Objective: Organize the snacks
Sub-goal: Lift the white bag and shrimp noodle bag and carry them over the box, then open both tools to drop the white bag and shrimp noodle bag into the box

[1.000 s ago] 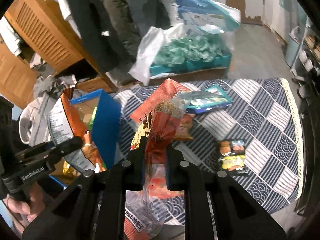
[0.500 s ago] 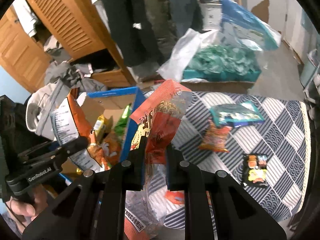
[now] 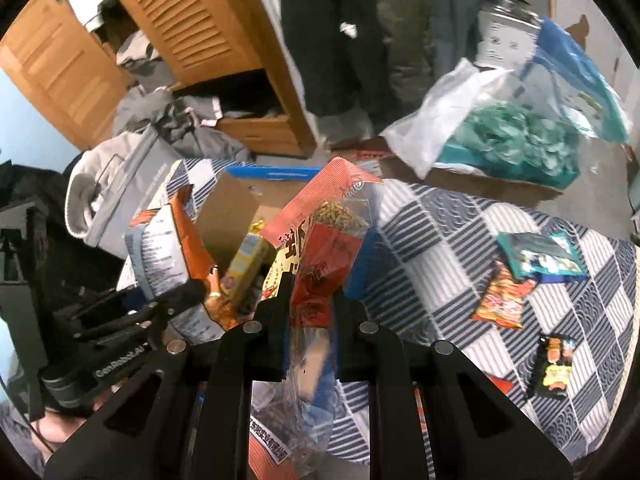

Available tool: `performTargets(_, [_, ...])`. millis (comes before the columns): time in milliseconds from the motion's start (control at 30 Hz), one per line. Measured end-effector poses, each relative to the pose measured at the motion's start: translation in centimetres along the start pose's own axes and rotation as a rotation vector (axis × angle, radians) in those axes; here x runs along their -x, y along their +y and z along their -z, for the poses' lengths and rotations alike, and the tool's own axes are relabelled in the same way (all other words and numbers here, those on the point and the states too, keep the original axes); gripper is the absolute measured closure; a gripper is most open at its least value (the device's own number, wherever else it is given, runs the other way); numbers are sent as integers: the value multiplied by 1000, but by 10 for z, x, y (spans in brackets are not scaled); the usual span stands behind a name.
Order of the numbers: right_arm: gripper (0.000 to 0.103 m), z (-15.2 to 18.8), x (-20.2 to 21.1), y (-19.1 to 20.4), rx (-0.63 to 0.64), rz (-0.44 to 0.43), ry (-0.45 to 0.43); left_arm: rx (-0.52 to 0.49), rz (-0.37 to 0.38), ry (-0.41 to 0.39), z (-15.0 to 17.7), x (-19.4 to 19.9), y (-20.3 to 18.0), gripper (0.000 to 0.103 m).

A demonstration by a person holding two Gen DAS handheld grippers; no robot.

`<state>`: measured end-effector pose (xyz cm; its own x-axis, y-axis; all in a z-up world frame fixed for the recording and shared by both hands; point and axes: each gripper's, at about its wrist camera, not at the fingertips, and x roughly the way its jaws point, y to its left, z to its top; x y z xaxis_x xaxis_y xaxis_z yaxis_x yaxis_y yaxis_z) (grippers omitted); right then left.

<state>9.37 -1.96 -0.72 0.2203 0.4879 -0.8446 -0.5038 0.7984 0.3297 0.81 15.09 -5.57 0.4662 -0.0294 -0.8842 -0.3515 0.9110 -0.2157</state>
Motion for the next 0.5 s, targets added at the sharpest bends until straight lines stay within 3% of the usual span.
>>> performTargets(500, [90,-13,-55,42,99,6,73,54,-62,57,2,-24,30,68])
